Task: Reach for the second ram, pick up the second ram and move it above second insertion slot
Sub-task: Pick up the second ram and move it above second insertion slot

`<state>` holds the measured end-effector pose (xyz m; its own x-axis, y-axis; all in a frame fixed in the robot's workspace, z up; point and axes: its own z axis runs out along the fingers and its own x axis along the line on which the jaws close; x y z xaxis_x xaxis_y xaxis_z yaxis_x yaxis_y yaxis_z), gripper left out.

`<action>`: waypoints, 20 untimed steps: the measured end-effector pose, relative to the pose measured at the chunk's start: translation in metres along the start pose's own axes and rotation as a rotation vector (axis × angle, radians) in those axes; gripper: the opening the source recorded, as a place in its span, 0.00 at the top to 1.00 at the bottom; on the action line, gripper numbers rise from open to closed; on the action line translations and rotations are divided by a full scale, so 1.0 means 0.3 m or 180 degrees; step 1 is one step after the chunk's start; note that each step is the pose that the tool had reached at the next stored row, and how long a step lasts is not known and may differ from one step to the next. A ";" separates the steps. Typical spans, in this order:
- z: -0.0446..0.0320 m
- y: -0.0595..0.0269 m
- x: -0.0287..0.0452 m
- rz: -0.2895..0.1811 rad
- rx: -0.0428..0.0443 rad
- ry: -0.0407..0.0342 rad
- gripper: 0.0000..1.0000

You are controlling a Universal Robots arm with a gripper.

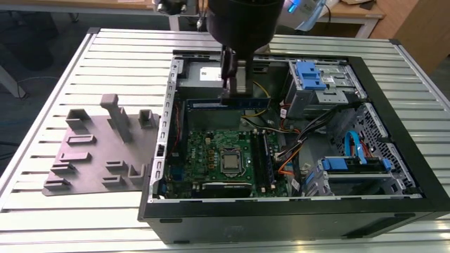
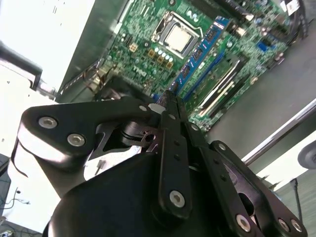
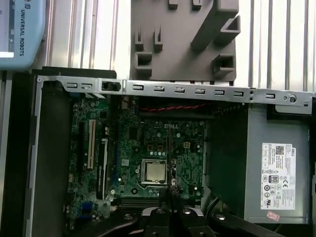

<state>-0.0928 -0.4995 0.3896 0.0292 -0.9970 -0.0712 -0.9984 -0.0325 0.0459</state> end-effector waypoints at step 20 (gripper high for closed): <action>0.019 -0.155 0.006 0.0001 -0.0010 0.0000 0.91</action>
<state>-0.0467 -0.4995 0.3816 0.0288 -0.9970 -0.0712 -0.9983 -0.0323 0.0491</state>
